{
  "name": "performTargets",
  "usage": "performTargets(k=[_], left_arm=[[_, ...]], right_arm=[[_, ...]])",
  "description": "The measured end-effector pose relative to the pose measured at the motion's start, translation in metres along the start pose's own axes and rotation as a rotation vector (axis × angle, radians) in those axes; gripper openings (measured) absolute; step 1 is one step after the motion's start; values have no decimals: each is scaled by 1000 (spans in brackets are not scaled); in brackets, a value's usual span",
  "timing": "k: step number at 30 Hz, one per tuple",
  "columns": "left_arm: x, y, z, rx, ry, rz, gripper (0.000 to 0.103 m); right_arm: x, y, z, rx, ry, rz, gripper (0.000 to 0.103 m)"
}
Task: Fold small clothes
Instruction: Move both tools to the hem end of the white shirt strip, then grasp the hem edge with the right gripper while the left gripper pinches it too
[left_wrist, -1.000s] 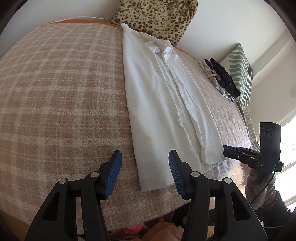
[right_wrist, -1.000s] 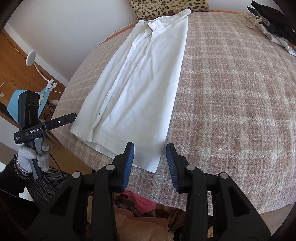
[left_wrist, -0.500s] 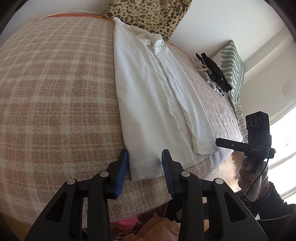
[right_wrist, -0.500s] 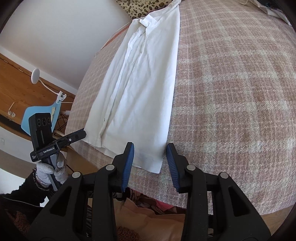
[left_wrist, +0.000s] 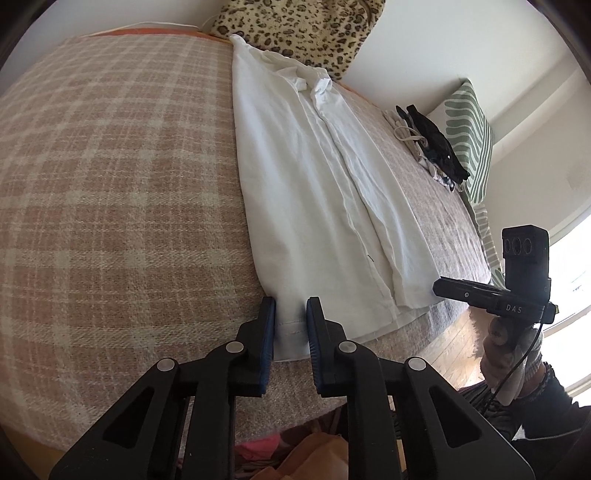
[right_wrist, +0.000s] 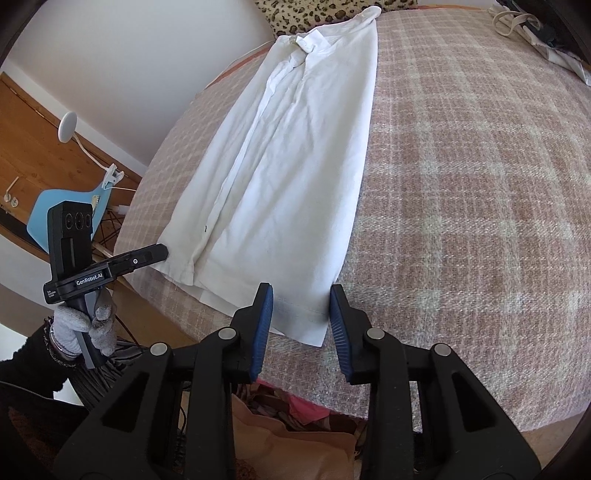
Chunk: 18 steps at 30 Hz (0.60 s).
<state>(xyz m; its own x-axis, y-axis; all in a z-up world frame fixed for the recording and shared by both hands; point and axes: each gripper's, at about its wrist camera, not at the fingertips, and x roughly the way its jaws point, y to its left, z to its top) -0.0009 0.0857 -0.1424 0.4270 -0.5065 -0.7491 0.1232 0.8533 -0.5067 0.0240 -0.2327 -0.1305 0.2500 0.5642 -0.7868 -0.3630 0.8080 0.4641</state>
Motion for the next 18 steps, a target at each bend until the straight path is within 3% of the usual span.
performTargets(k=[3, 11, 18], left_arm=[[0, -1, 0, 2, 0, 2, 15], [0, -2, -1, 7, -1, 0, 9], [-3, -3, 4, -19, -9, -39, 6]], right_arm=[[0, -1, 2, 7, -1, 3, 32], [0, -5, 3, 29, -1, 4, 16], [-2, -24, 6, 135, 0, 98, 10]])
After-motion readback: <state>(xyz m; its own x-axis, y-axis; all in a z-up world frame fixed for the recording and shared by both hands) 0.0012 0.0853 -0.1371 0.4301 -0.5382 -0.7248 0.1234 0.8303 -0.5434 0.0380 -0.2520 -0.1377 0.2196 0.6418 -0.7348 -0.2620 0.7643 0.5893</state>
